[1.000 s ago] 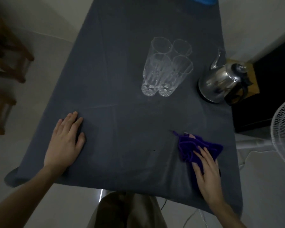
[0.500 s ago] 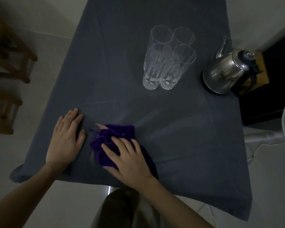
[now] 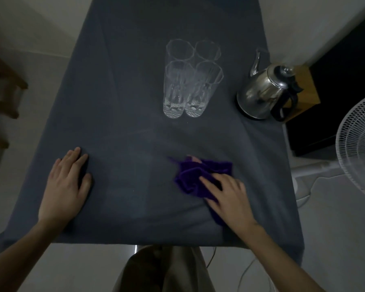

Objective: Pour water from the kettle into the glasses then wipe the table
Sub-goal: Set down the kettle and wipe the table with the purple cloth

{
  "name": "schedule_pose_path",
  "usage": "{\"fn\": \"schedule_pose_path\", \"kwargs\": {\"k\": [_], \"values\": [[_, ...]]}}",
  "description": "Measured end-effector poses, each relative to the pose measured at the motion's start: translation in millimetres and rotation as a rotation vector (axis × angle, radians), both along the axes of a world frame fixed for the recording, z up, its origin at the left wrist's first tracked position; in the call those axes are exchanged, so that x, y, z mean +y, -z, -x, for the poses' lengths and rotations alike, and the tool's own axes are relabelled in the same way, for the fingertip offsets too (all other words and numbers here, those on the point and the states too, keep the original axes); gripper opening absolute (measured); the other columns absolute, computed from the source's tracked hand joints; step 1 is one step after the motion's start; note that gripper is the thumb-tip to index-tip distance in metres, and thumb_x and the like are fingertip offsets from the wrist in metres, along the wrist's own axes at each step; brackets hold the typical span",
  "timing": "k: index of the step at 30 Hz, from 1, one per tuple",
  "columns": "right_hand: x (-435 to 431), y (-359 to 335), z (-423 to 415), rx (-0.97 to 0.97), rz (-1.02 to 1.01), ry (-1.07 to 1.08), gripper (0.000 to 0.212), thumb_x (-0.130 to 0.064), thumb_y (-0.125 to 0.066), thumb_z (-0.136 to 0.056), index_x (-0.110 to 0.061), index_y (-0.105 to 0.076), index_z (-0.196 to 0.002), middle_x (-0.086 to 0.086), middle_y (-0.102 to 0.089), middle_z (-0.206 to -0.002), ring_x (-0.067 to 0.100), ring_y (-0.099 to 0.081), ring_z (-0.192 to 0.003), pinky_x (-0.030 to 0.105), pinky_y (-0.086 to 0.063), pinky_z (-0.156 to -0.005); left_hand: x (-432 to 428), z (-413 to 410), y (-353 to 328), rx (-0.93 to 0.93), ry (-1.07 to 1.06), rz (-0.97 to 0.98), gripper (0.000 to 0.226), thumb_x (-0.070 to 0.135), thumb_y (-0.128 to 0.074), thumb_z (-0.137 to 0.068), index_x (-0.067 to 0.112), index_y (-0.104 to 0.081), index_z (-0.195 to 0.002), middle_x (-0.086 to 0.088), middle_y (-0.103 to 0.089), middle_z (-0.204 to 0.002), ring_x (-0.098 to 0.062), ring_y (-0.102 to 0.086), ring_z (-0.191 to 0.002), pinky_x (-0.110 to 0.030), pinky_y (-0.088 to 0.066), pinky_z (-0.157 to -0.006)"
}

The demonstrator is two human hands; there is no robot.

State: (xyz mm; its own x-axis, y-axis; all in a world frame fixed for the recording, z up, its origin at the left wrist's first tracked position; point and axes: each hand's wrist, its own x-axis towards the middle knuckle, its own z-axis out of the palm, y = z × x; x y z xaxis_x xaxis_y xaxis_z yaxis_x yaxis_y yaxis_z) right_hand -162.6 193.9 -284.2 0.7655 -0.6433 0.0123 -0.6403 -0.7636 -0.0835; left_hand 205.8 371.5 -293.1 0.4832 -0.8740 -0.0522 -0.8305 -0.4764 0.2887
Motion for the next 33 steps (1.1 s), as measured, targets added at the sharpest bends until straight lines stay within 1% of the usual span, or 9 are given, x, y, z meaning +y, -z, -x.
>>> {"fn": "schedule_pose_path", "kwargs": {"k": [3,7,11,14,19,23,25,28,33], "values": [[-18,-7,47,0.025,0.014,0.188,0.051,-0.04,-0.046,-0.086,-0.026,-0.052,-0.135,0.011,-0.058,-0.123,0.03,-0.054,-0.108,0.044,-0.048,-0.082,1,-1,1,-0.003,0.006,0.0,0.06,0.043,-0.027,-0.094,0.009,-0.037,-0.143,-0.011,-0.029,-0.156,-0.026,-0.021,-0.146,-0.032,-0.003,-0.121],[-30,-10,87,0.012,0.019,0.394,0.051,-0.041,-0.042,-0.089,-0.018,-0.059,-0.131,0.017,-0.059,-0.117,0.035,-0.052,-0.104,0.049,-0.046,-0.081,1,-1,2,-0.013,0.008,-0.003,0.06,0.043,-0.026,-0.094,0.008,-0.037,-0.143,-0.011,-0.028,-0.156,-0.026,-0.02,-0.146,-0.038,-0.007,-0.122],[-21,-6,65,-0.093,0.006,0.487,0.05,-0.04,-0.042,-0.09,-0.012,-0.063,-0.125,0.019,-0.058,-0.111,0.037,-0.053,-0.101,0.051,-0.043,-0.082,0,-1,1,-0.017,0.006,0.001,0.058,0.04,-0.029,-0.095,0.007,-0.038,-0.142,-0.012,-0.028,-0.156,-0.026,-0.022,-0.145,-0.038,-0.008,-0.121],[-11,-4,24,-0.154,-0.005,0.49,0.048,-0.041,-0.043,-0.091,-0.014,-0.064,-0.124,0.017,-0.057,-0.111,0.034,-0.052,-0.101,0.048,-0.043,-0.081,1,1,1,-0.018,0.004,0.004,0.057,0.039,-0.03,-0.095,0.008,-0.039,-0.142,-0.011,-0.029,-0.156,-0.025,-0.023,-0.145,-0.039,-0.009,-0.121],[22,-3,-78,-0.187,-0.071,0.311,0.039,-0.042,-0.052,-0.092,-0.024,-0.063,-0.125,0.011,-0.058,-0.116,0.028,-0.054,-0.104,0.044,-0.045,-0.084,1,-1,2,-0.012,-0.001,0.003,0.056,0.04,-0.029,-0.095,0.009,-0.039,-0.142,-0.01,-0.029,-0.156,-0.024,-0.022,-0.146,-0.041,-0.01,-0.121],[66,-4,-162,-0.216,-0.139,0.038,0.041,-0.042,-0.059,-0.087,-0.026,-0.062,-0.124,0.009,-0.06,-0.114,0.027,-0.056,-0.101,0.041,-0.047,-0.082,2,-1,3,-0.006,-0.002,-0.001,0.057,0.04,-0.029,-0.095,0.011,-0.037,-0.143,-0.009,-0.027,-0.157,-0.022,-0.02,-0.146,-0.04,-0.009,-0.121],[88,-3,-183,-0.184,-0.159,-0.13,0.047,-0.044,-0.056,-0.087,-0.025,-0.058,-0.13,0.009,-0.059,-0.117,0.026,-0.056,-0.103,0.041,-0.047,-0.084,2,-2,3,-0.002,0.003,0.005,0.057,0.04,-0.029,-0.095,0.011,-0.036,-0.143,-0.009,-0.027,-0.157,-0.022,-0.02,-0.146,-0.039,-0.009,-0.121],[104,1,-182,-0.132,-0.179,-0.308,0.051,-0.045,-0.045,-0.092,-0.025,-0.047,-0.139,0.009,-0.058,-0.122,0.025,-0.054,-0.108,0.039,-0.046,-0.086,2,-1,3,-0.002,-0.002,0.001,0.056,0.039,-0.027,-0.096,0.011,-0.036,-0.144,-0.009,-0.027,-0.157,-0.021,-0.019,-0.147,-0.036,-0.006,-0.122],[70,6,-130,-0.152,-0.072,-0.405,0.043,-0.036,-0.051,-0.087,-0.025,-0.058,-0.127,0.007,-0.063,-0.113,0.023,-0.059,-0.101,0.037,-0.05,-0.08,2,-1,2,-0.001,0.007,0.0,0.057,0.041,-0.027,-0.096,0.01,-0.037,-0.143,-0.009,-0.027,-0.156,-0.023,-0.021,-0.146,-0.037,-0.008,-0.122]]}}
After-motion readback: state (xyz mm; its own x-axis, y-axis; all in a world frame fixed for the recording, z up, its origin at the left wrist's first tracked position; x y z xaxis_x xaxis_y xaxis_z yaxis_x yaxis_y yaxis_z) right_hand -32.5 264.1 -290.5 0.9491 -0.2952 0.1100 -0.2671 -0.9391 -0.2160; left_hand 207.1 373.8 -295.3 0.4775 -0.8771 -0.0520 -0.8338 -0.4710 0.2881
